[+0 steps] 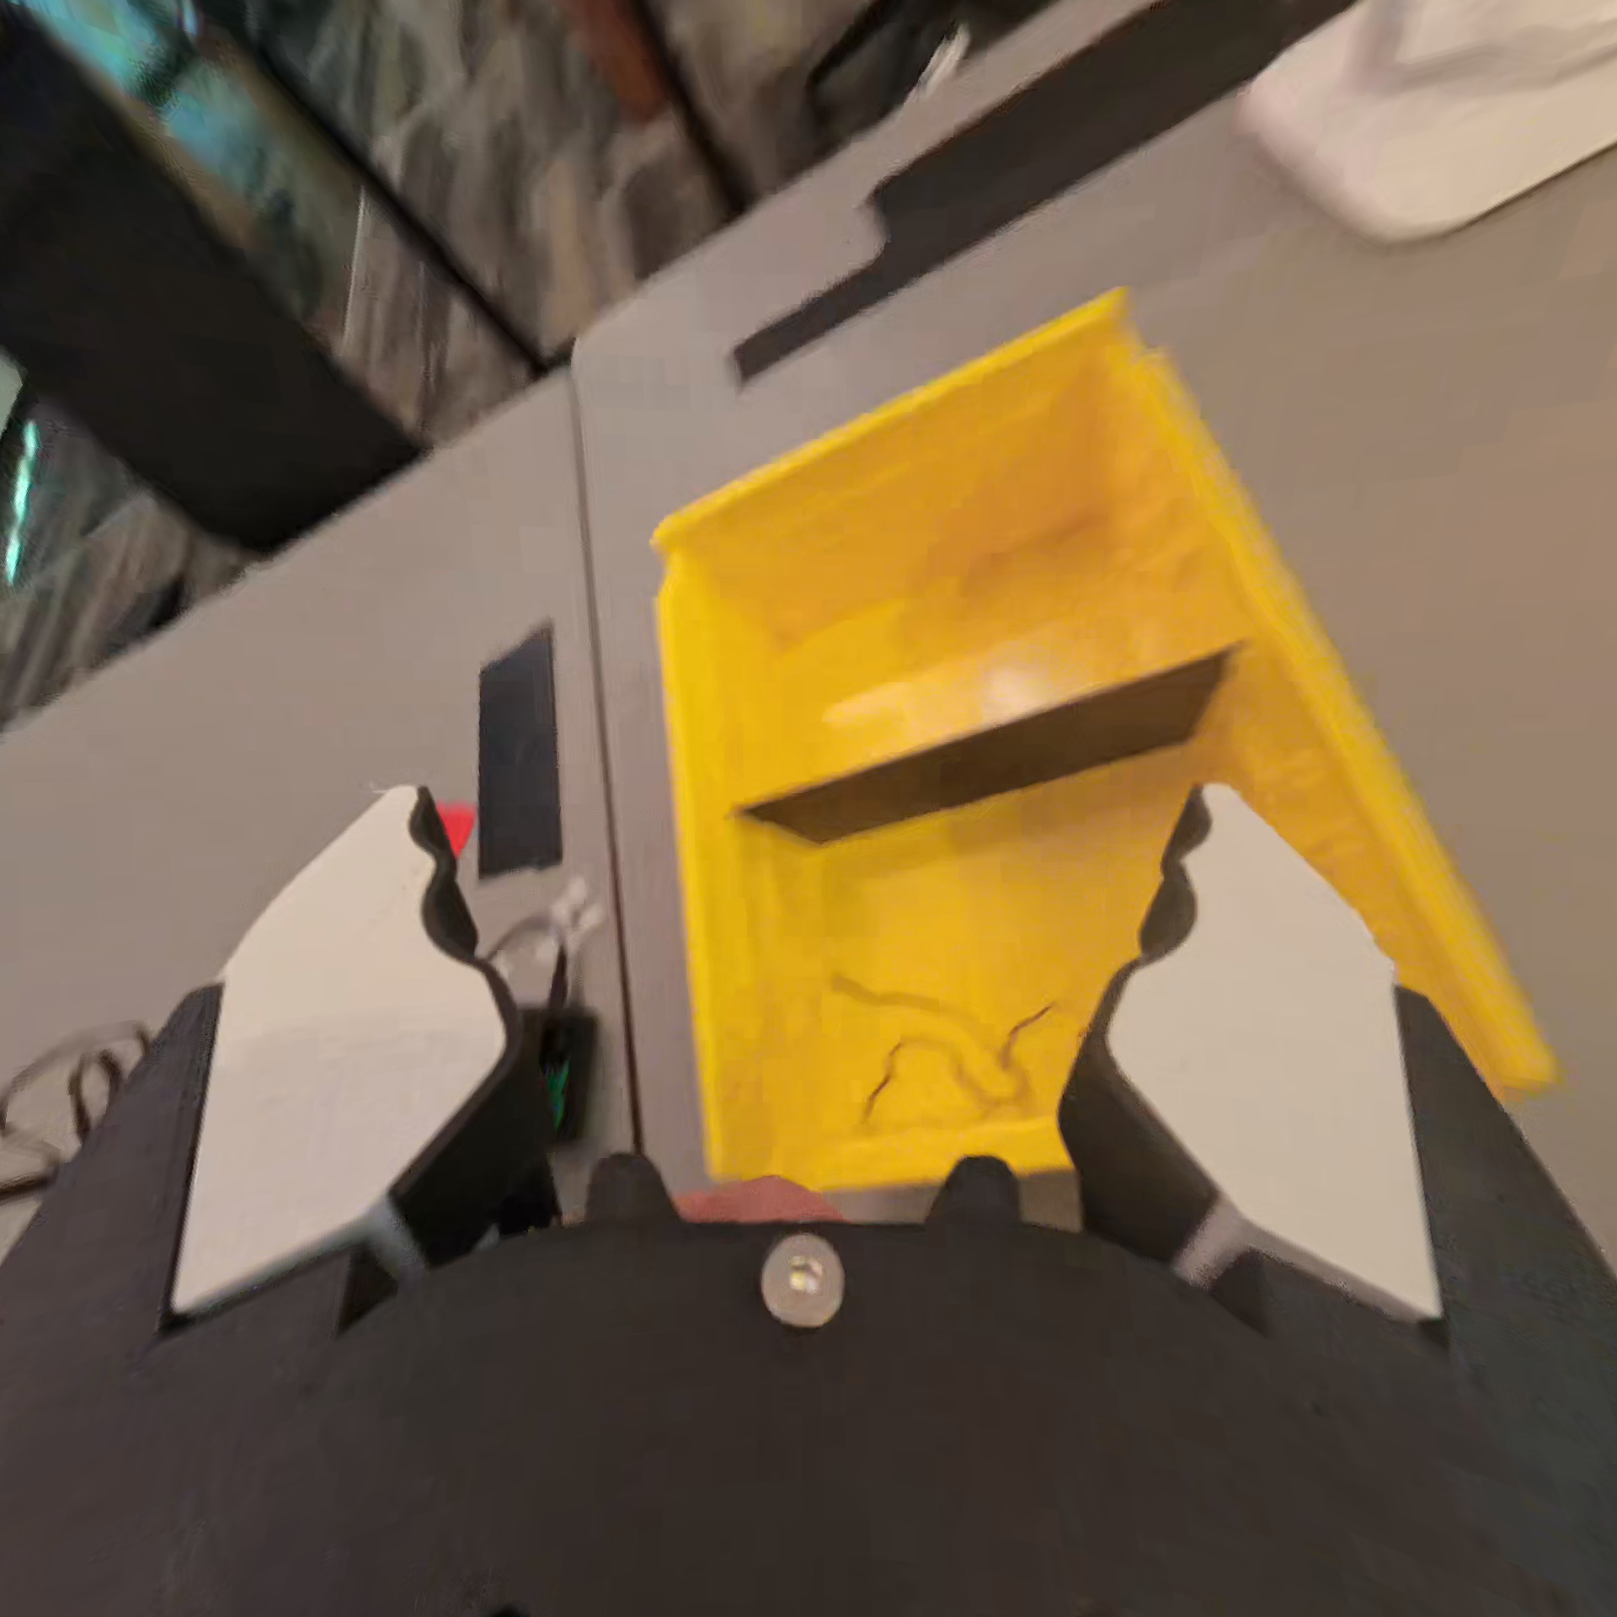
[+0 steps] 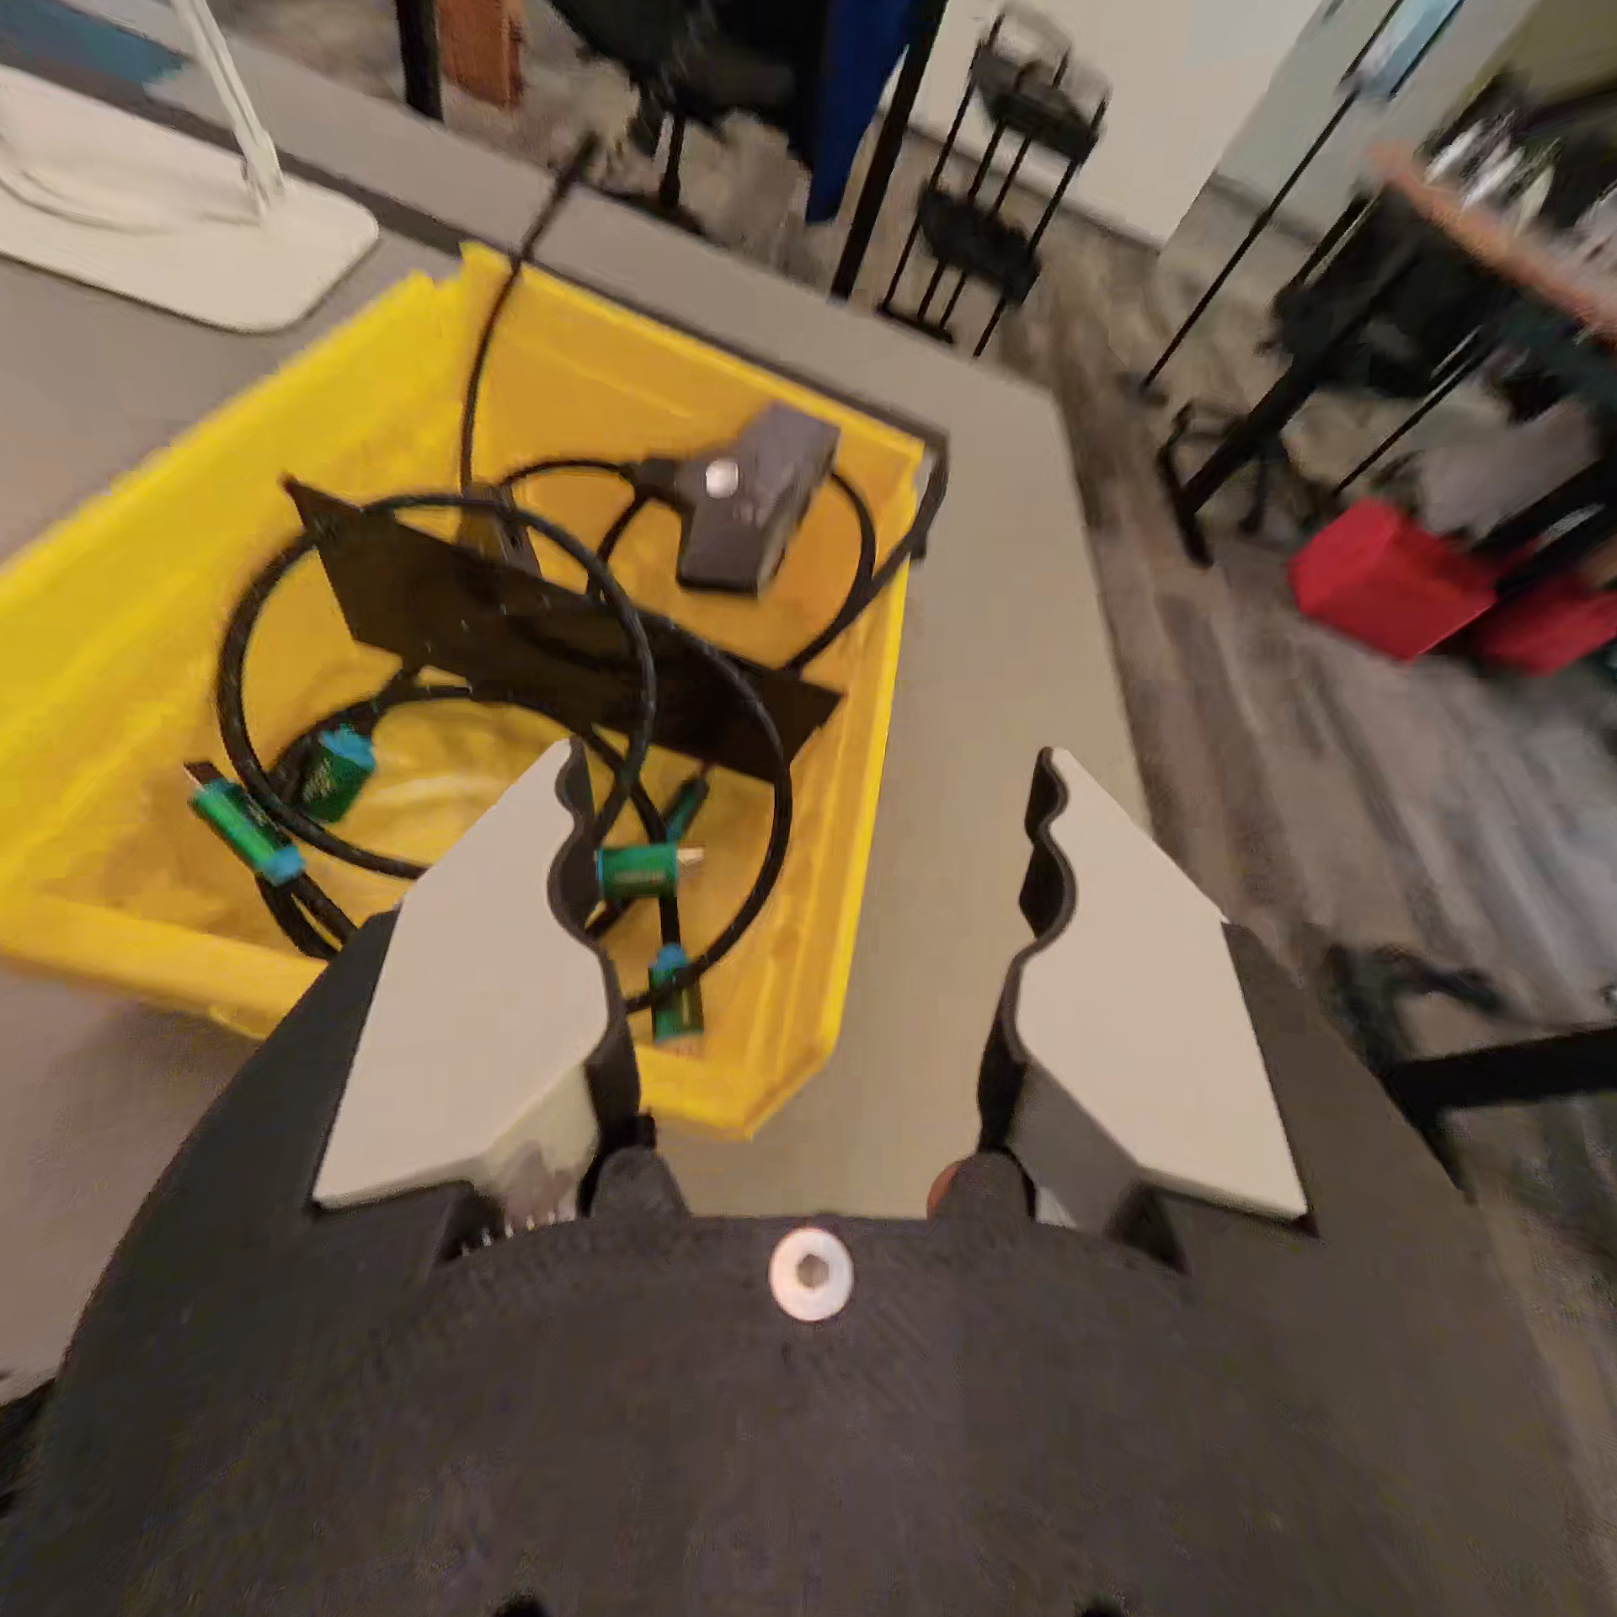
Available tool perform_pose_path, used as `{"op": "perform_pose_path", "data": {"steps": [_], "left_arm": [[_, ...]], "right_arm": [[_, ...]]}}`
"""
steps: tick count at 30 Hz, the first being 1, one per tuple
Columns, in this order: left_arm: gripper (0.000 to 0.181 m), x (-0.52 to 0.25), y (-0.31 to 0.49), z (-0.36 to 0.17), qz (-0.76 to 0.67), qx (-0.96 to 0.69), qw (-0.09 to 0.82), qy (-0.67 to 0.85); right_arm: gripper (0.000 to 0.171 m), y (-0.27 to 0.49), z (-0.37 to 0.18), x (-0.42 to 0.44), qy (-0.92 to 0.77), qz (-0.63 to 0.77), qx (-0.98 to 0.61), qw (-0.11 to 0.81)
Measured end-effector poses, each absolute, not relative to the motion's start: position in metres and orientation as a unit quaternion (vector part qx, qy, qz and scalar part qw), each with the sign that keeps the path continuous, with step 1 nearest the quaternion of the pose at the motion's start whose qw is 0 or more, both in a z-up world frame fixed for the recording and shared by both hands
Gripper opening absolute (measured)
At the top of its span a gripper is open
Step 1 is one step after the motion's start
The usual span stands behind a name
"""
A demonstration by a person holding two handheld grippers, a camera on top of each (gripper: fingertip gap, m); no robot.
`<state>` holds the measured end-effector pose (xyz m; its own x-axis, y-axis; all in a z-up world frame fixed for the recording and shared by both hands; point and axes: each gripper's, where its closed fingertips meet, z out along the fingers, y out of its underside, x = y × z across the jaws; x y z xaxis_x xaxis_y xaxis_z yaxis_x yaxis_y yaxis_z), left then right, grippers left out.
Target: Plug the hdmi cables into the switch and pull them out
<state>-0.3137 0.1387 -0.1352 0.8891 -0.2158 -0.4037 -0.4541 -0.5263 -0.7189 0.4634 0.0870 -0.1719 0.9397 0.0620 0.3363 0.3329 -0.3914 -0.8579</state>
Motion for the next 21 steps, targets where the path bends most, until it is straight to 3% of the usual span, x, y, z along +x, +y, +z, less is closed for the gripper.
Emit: {"op": "perform_pose_path", "data": {"steps": [4,7,8,10,15,16,17,21], "left_arm": [[0.146,-0.399,0.123,-0.19,0.114,-0.91,0.384,0.108],[0.134,-0.416,0.116,-0.239,0.07,-0.938,0.329,0.086],[0.126,-0.415,0.115,-0.253,0.056,-0.945,0.311,0.086],[0.09,-0.409,0.117,-0.268,0.019,-0.948,0.305,0.086],[0.04,-0.396,0.124,-0.286,-0.036,-0.951,0.289,0.099],[0.017,-0.393,0.124,-0.287,-0.052,-0.951,0.286,0.109],[0.006,-0.39,0.126,-0.286,-0.063,-0.949,0.287,0.114],[0.005,-0.387,0.13,-0.286,-0.072,-0.945,0.293,0.124]], "right_arm": [[0.094,0.091,-0.219,0.482,-0.094,-0.071,-0.861,0.494],[0.075,0.098,-0.246,0.481,-0.09,-0.04,-0.88,0.464],[0.067,0.1,-0.253,0.478,-0.091,-0.03,-0.885,0.455],[0.056,0.104,-0.26,0.472,-0.094,-0.012,-0.888,0.451],[0.018,0.112,-0.265,0.479,-0.096,-0.028,-0.888,0.45],[0.017,0.114,-0.267,0.478,-0.094,-0.019,-0.889,0.448],[0.014,0.115,-0.267,0.476,-0.093,-0.016,-0.889,0.449],[0.01,0.118,-0.268,0.467,-0.102,-0.013,-0.887,0.451]]}}
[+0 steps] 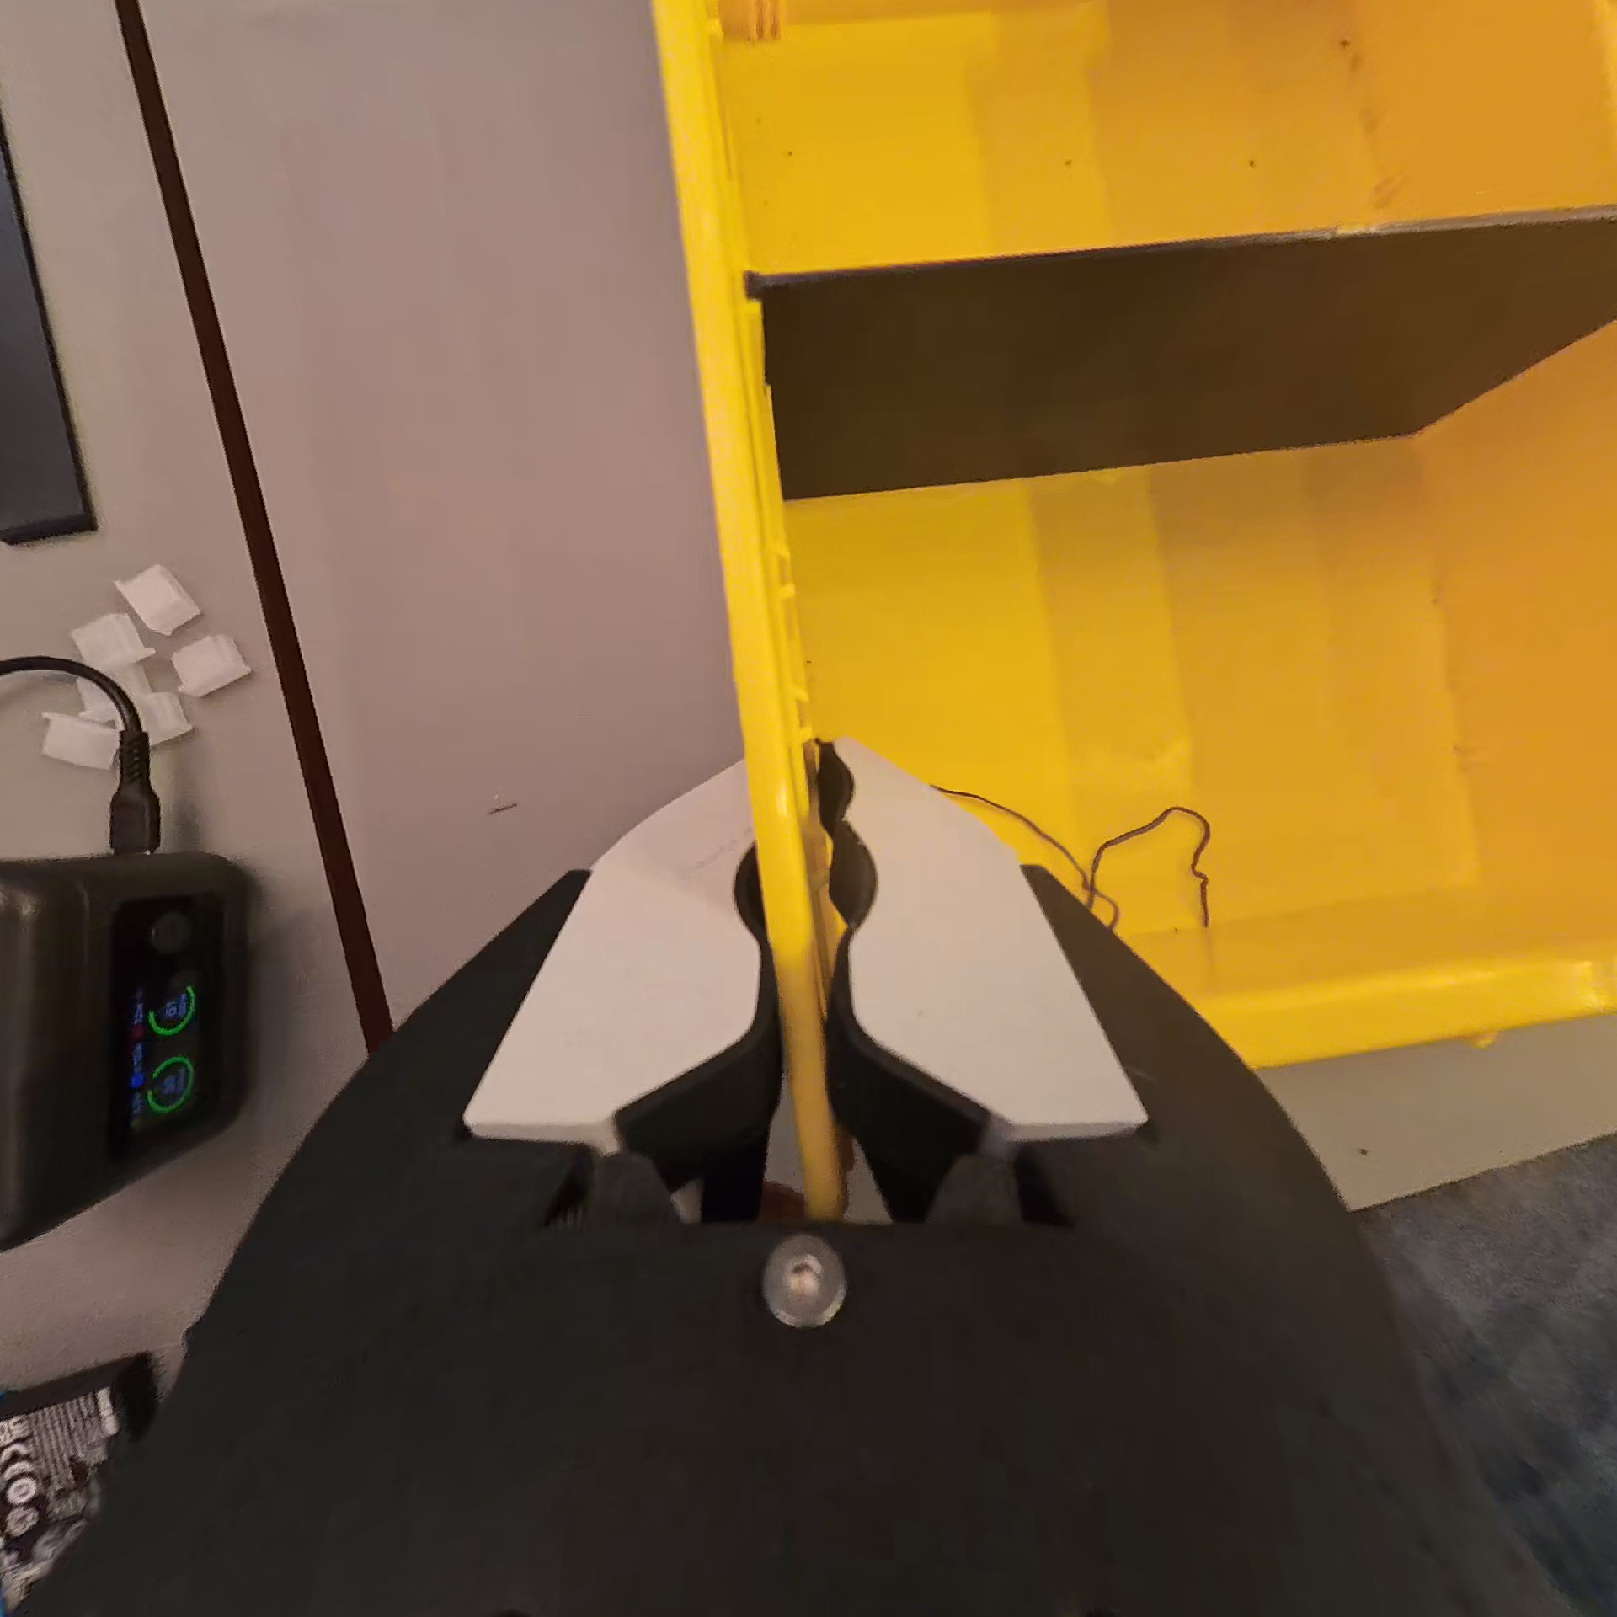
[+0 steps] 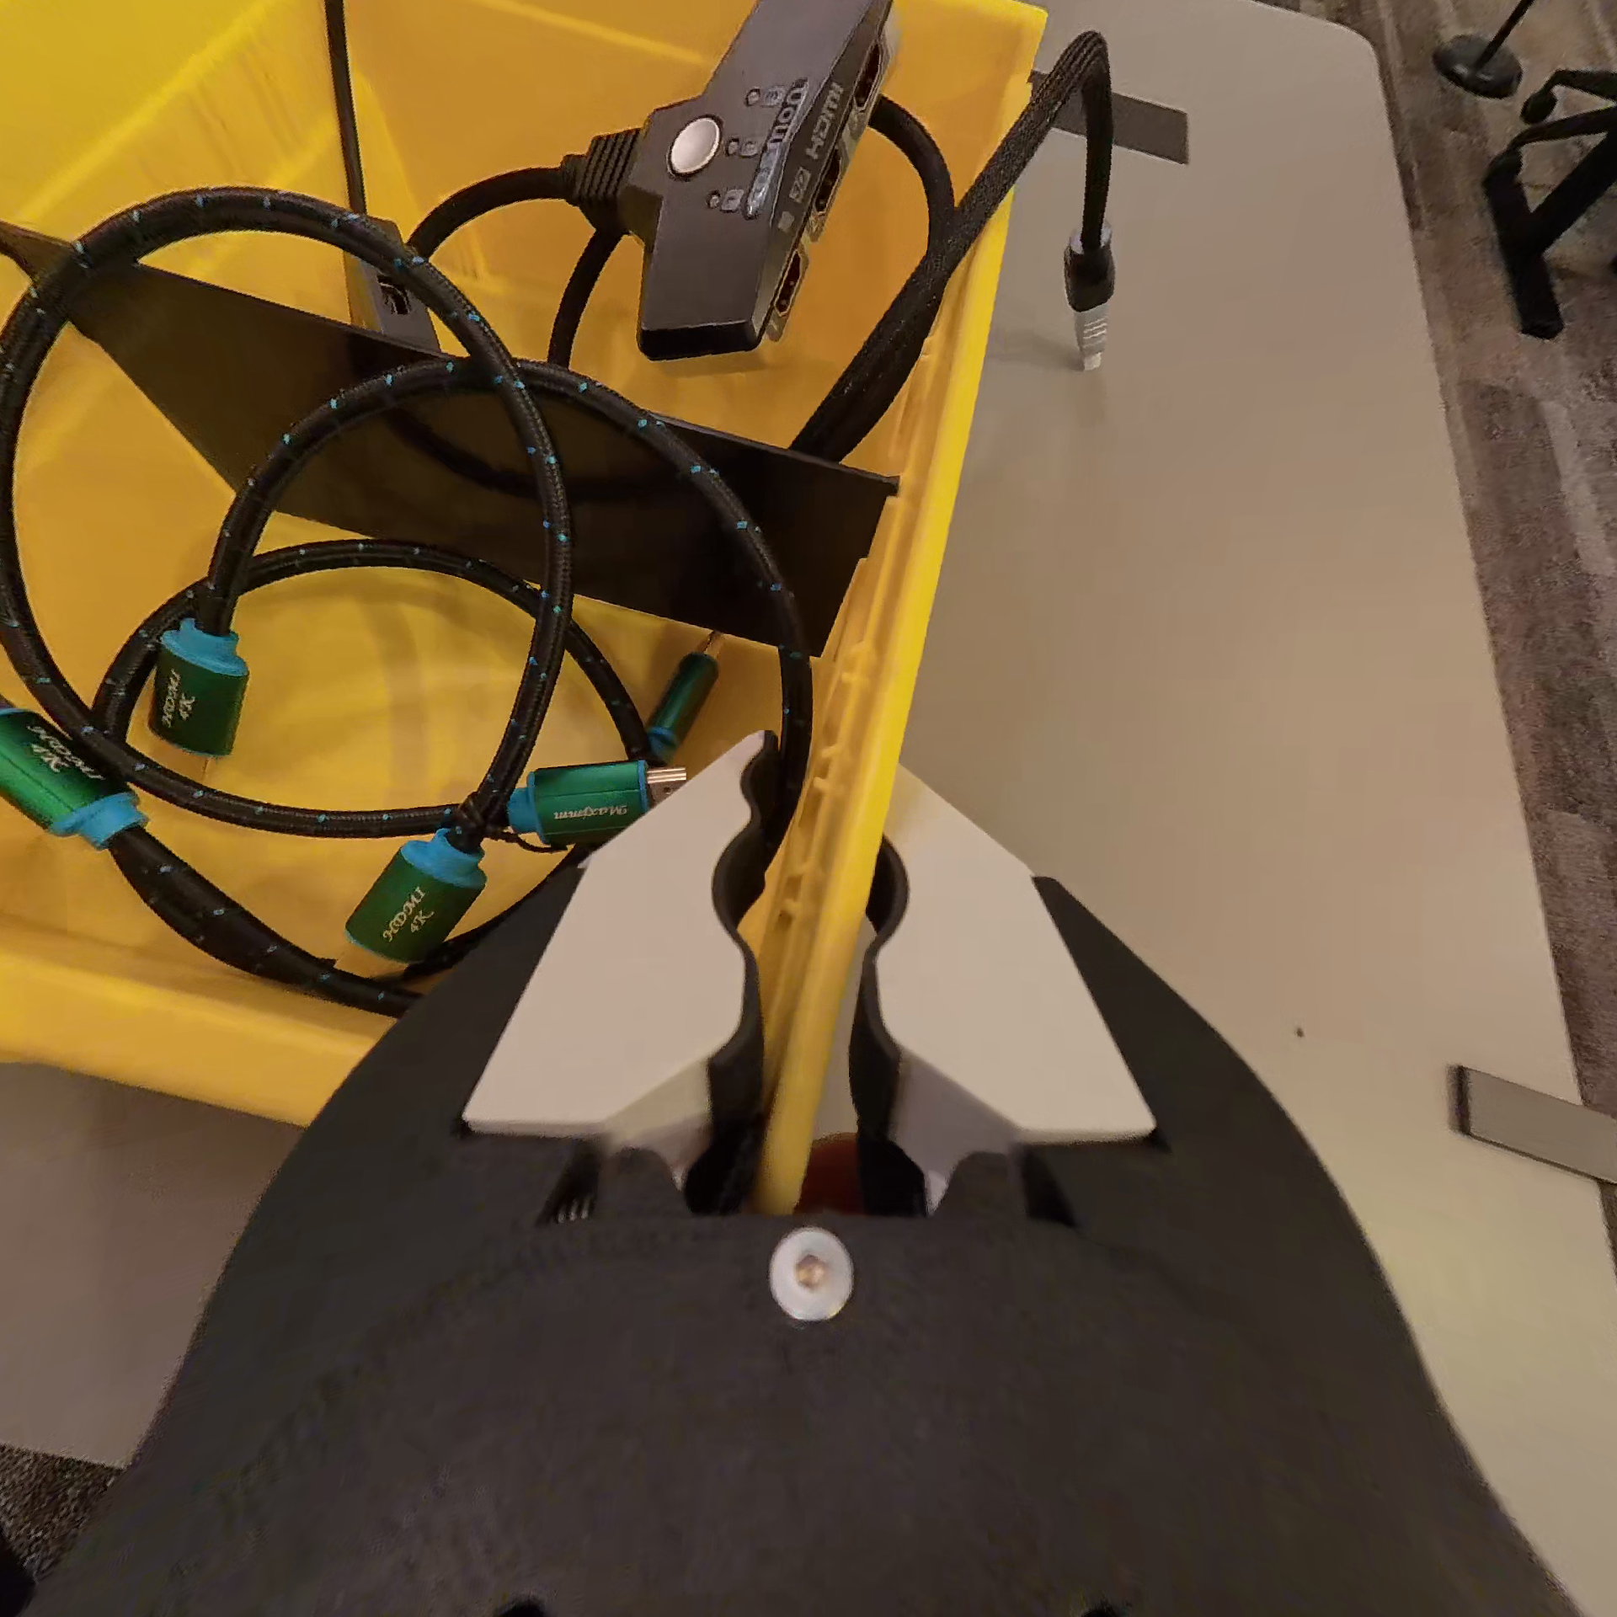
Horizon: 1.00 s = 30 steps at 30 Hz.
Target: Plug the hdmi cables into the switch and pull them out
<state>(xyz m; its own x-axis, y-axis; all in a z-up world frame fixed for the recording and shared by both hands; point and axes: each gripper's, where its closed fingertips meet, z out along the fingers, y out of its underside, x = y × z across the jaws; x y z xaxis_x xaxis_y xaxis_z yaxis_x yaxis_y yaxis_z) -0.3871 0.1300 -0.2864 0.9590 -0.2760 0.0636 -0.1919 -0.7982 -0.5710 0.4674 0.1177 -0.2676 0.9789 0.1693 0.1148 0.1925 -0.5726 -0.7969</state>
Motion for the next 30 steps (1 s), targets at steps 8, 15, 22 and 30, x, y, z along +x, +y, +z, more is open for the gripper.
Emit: {"op": "perform_pose_path", "data": {"steps": [8,15,22,30], "left_arm": [[0.004,-0.375,0.124,-0.281,-0.106,-0.932,0.33,0.103],[0.004,-0.37,0.111,-0.255,-0.119,-0.909,0.39,0.086],[0.004,-0.373,0.092,-0.218,-0.165,-0.876,0.453,0.033],[0.004,-0.386,0.056,-0.166,-0.157,-0.844,0.512,0.001]], "right_arm": [[0.011,0.112,-0.268,0.403,-0.129,0.01,-0.88,0.456],[0.021,0.105,-0.267,0.311,-0.168,0.075,-0.867,0.463],[0.044,0.109,-0.263,0.201,-0.217,0.161,-0.845,0.461],[0.076,0.114,-0.259,0.057,-0.27,0.27,-0.81,0.446]]}}
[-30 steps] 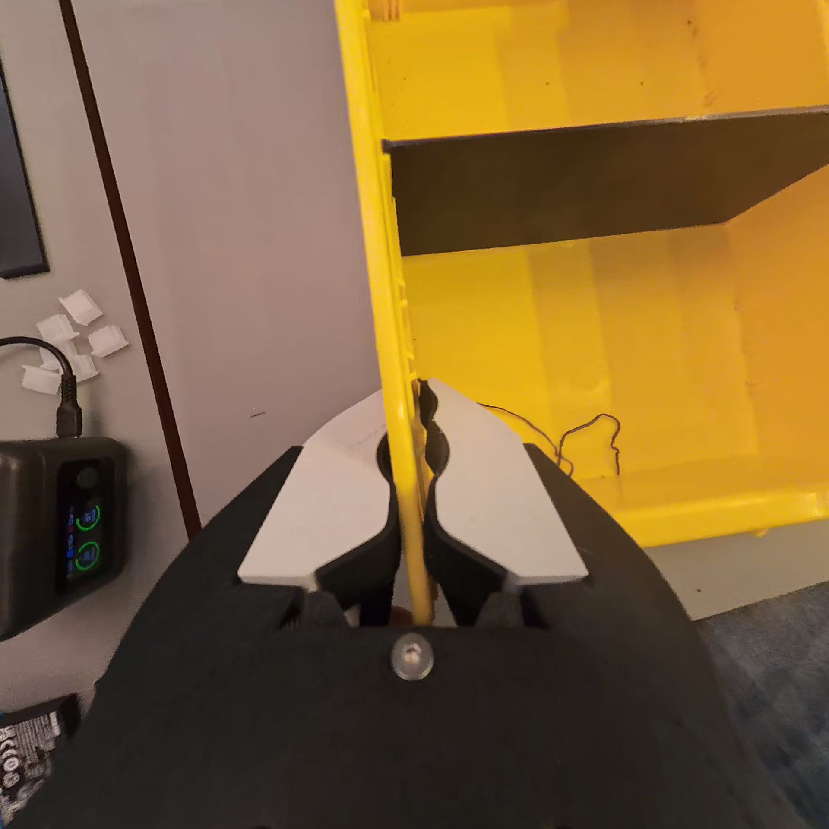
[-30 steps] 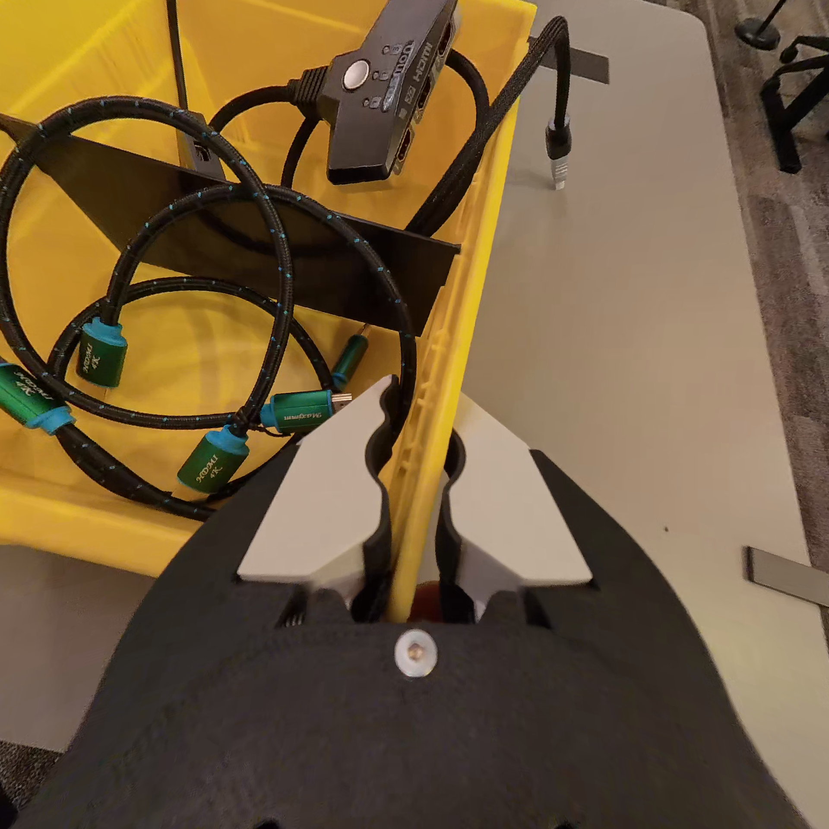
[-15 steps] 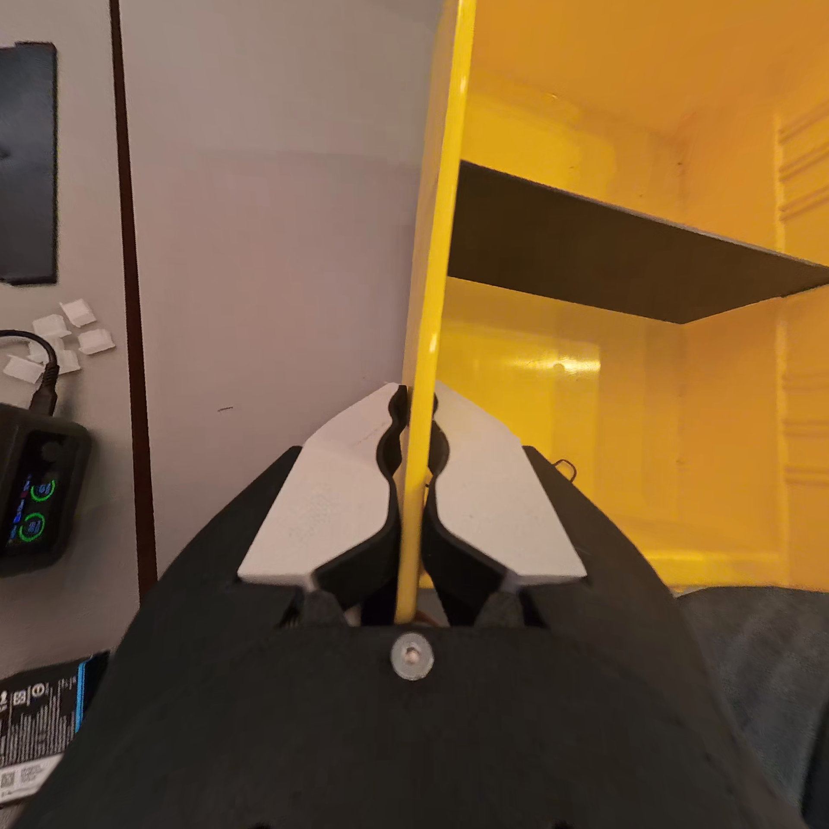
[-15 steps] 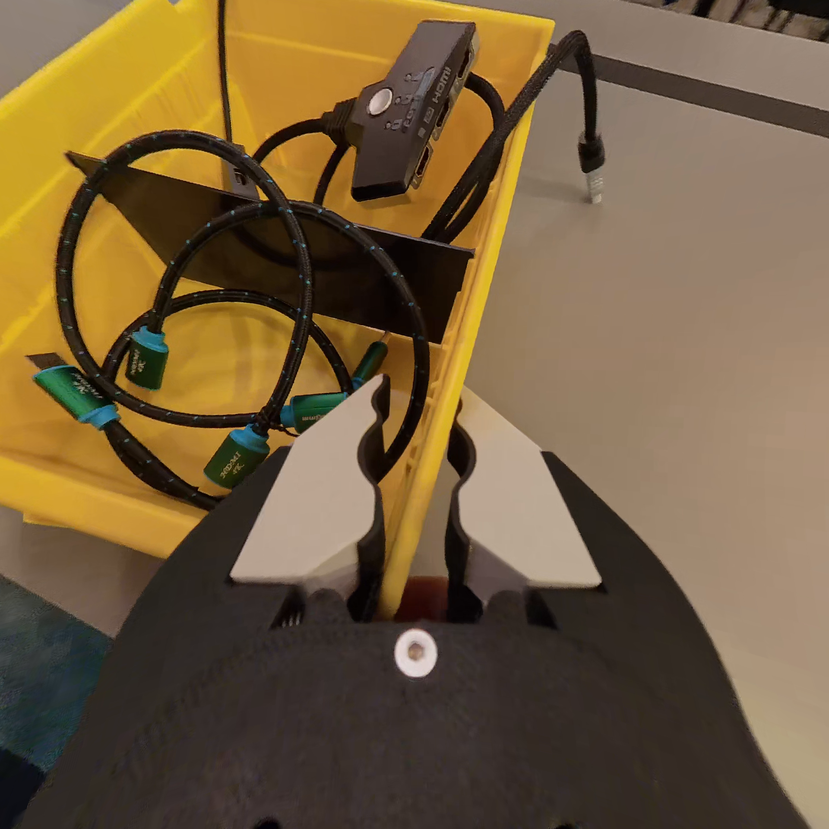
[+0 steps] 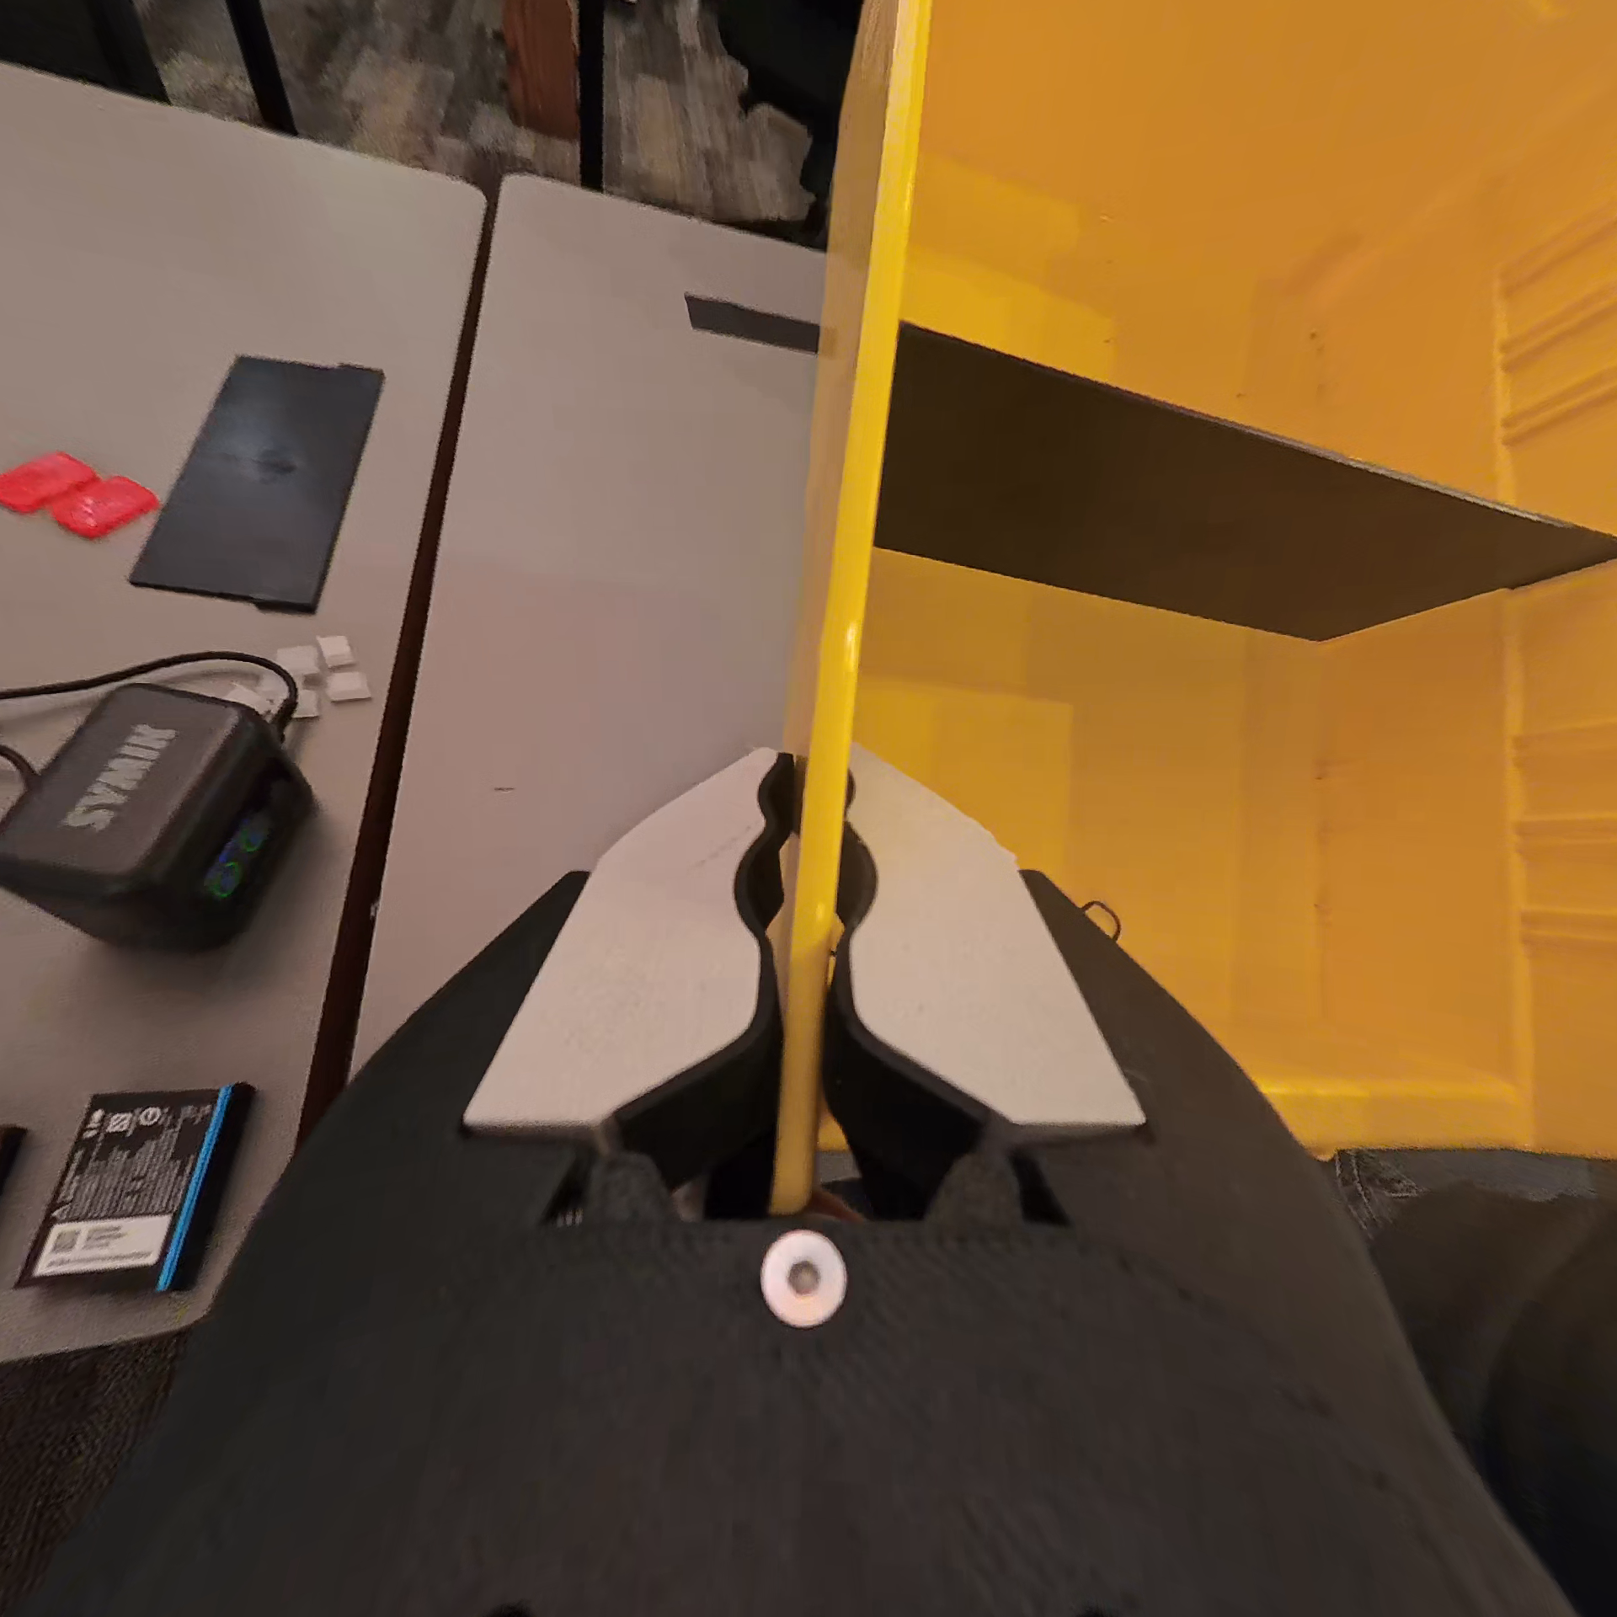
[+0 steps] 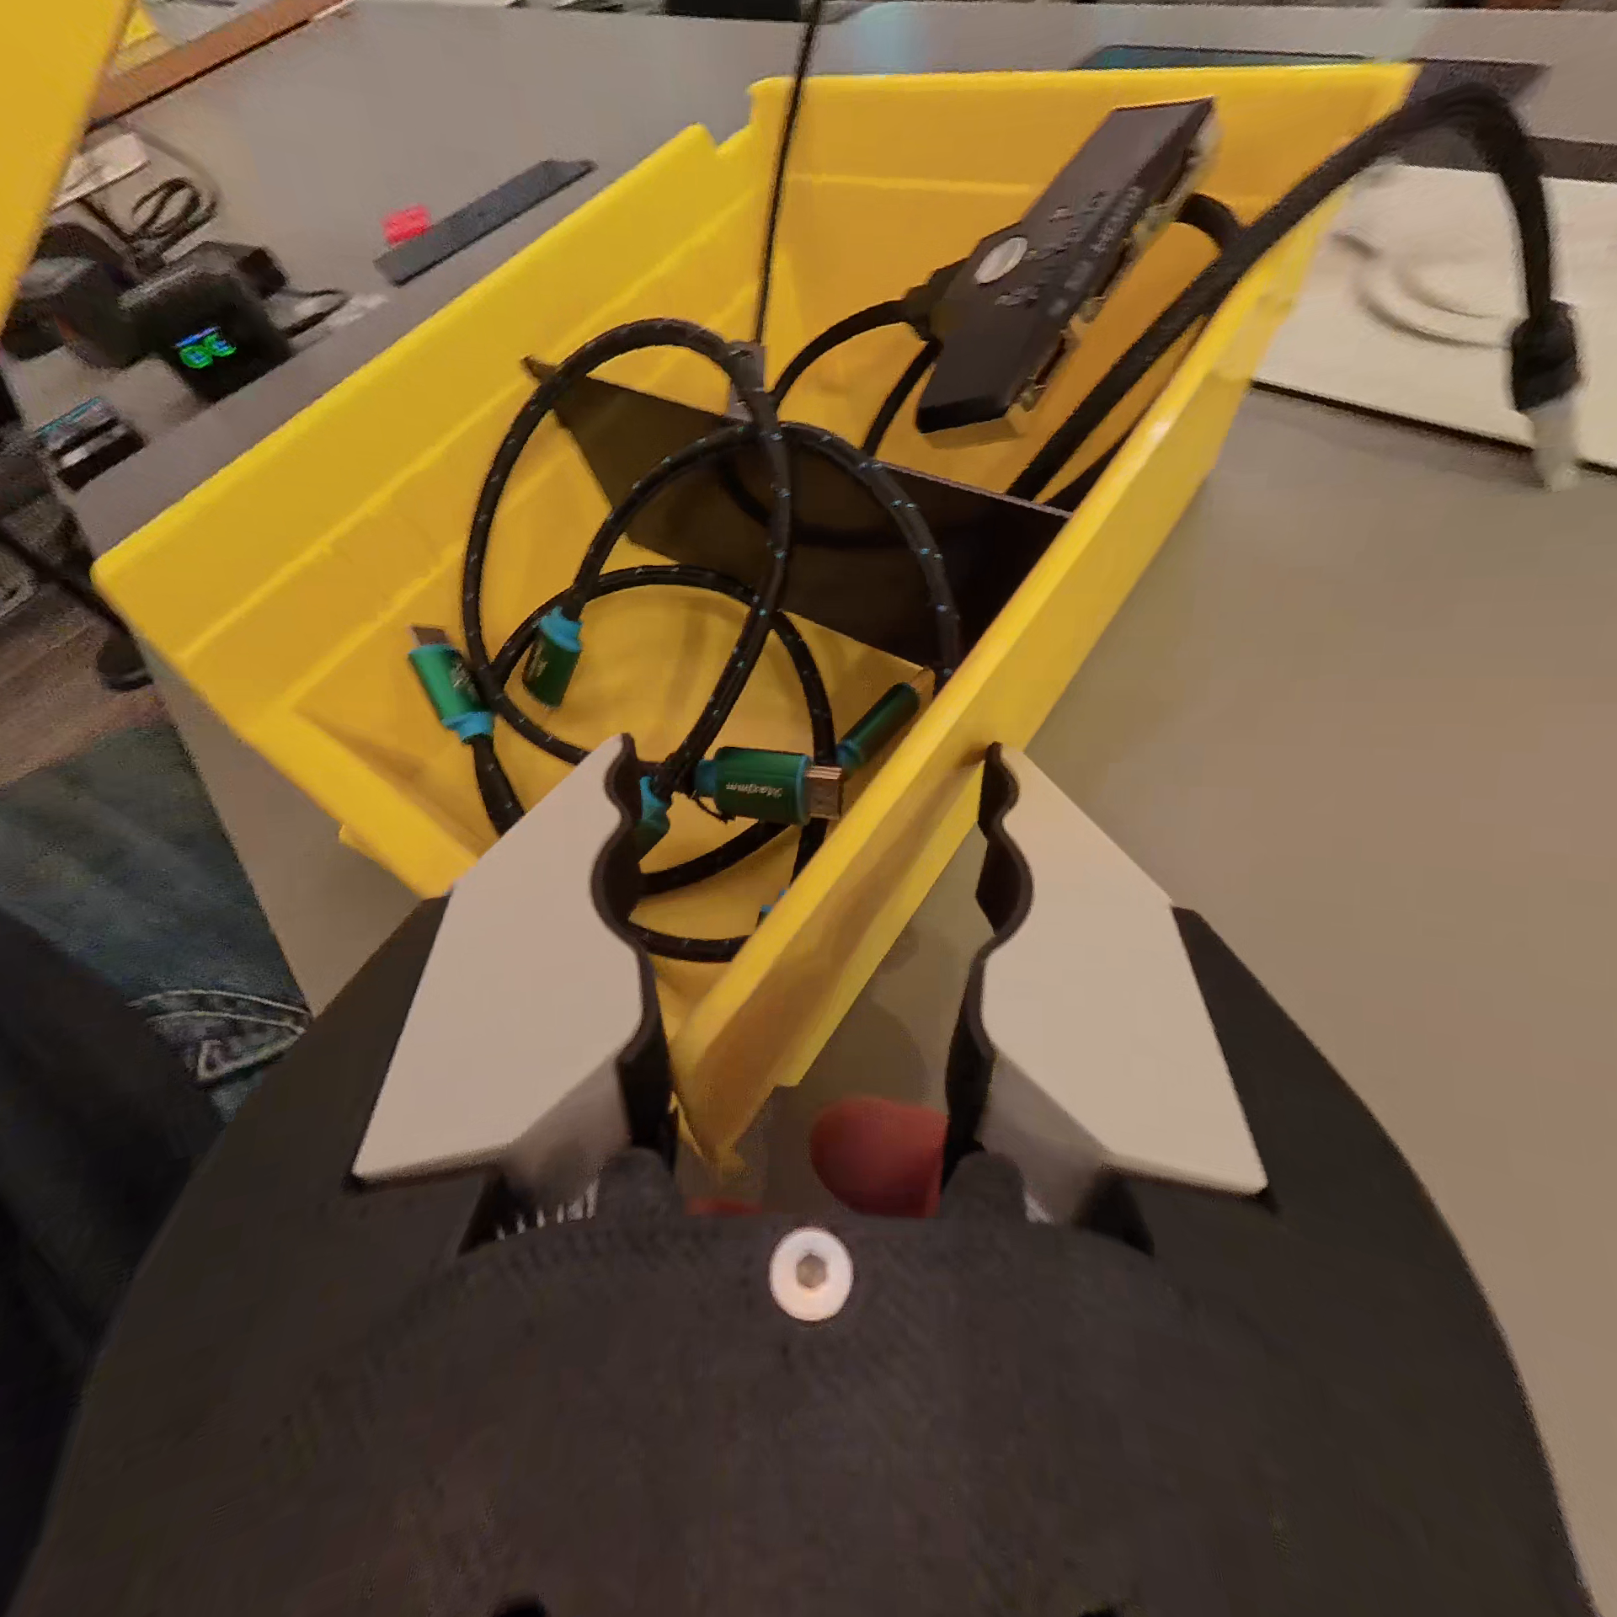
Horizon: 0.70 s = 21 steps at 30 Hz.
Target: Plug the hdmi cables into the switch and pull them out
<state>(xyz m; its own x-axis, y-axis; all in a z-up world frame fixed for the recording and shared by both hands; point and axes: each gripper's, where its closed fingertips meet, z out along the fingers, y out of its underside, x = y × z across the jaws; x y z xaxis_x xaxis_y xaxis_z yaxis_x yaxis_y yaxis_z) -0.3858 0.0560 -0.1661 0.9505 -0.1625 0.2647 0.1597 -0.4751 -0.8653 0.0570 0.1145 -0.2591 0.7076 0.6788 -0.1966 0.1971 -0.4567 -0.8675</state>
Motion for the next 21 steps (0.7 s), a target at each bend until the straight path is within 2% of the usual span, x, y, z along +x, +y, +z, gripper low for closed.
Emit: {"op": "perform_pose_path", "data": {"steps": [3,4,5,6,8,12,15,16,17,18,21], "left_arm": [[0.004,-0.384,0.044,-0.144,-0.155,-0.831,0.534,-0.003],[0.004,-0.382,0.041,-0.135,-0.152,-0.826,0.543,-0.002],[0.004,-0.378,0.038,-0.126,-0.149,-0.821,0.552,0.002],[0.004,-0.373,0.036,-0.117,-0.15,-0.816,0.558,0.007],[0.004,-0.356,0.034,-0.101,-0.152,-0.81,0.566,0.022],[0.005,-0.293,0.044,-0.081,-0.168,-0.803,0.567,0.075],[0.004,-0.224,0.065,-0.085,-0.19,-0.804,0.55,0.121],[0.005,-0.199,0.074,-0.09,-0.199,-0.804,0.544,0.134],[0.005,-0.174,0.083,-0.095,-0.203,-0.802,0.541,0.151],[0.005,-0.149,0.091,-0.1,-0.211,-0.8,0.536,0.167],[0.005,-0.074,0.111,-0.121,-0.233,-0.799,0.51,0.216]], "right_arm": [[0.099,0.105,-0.256,-0.007,-0.318,0.321,-0.786,0.422],[0.093,0.1,-0.254,-0.027,-0.343,0.335,-0.773,0.415],[0.104,0.098,-0.249,-0.041,-0.355,0.348,-0.761,0.418],[0.101,0.099,-0.242,-0.05,-0.352,0.362,-0.753,0.422],[0.106,0.103,-0.224,-0.054,-0.341,0.383,-0.74,0.436],[0.114,0.09,-0.167,-0.02,-0.342,0.399,-0.683,0.507],[0.116,0.061,-0.117,0.03,-0.327,0.429,-0.628,0.561],[0.112,0.047,-0.104,0.048,-0.327,0.442,-0.611,0.57],[0.097,0.028,-0.092,0.064,-0.337,0.461,-0.587,0.574],[0.094,0.008,-0.083,0.079,-0.342,0.482,-0.563,0.577],[0.1,-0.013,-0.082,0.122,-0.294,0.466,-0.577,0.603]]}}
